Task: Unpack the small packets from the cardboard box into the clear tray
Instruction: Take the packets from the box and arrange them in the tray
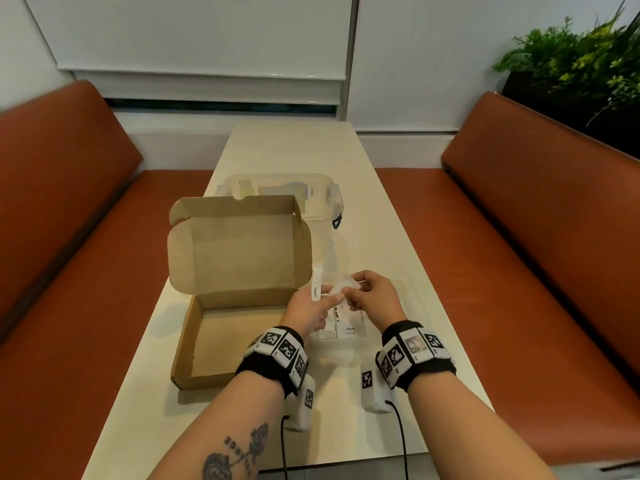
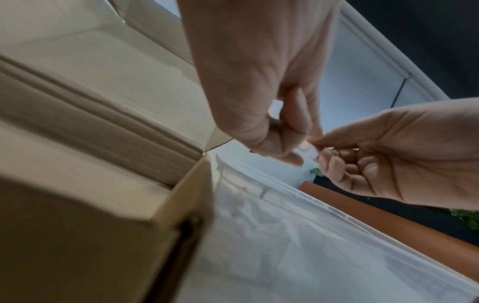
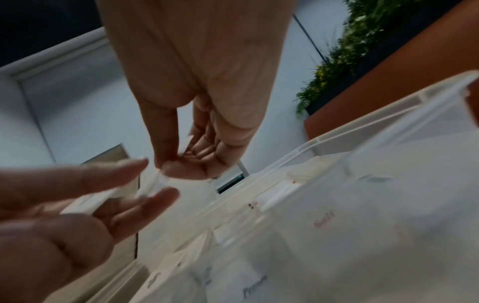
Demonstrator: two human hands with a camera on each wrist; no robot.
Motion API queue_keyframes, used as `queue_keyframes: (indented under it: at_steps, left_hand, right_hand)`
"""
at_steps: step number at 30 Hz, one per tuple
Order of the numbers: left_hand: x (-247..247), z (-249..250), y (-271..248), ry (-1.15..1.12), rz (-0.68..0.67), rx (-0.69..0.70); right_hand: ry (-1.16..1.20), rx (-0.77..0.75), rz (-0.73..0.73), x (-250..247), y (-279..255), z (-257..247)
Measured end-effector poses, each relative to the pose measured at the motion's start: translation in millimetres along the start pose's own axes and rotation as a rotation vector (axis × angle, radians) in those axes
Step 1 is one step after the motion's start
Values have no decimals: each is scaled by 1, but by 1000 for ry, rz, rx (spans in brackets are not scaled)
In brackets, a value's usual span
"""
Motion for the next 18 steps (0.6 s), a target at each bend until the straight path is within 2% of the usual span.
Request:
queue_keyframes:
  at_steps: [3, 7, 10, 18]
  left_hand:
    - [2, 2, 4, 62, 68, 36]
    - [10, 4, 10, 270, 143, 103]
    - [19, 5, 16, 403, 134, 151]
    - [54, -1, 23, 766, 122, 212]
  right_hand:
    - [61, 24, -12, -7, -4, 4]
    - [-10, -3, -2, -27, -7, 7]
    - [-160, -34, -37, -44, -5, 7]
    - [-560, 30, -137, -64, -14, 23]
Point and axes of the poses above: each hand's wrist, its own y-axis towards the middle knuckle, its own x-axis out of the palm, z = x × y, the point moved 5 cm from there along y, towards the middle knuckle, and after that the axes turned 10 degrees about -x, right-handed, at the moved point
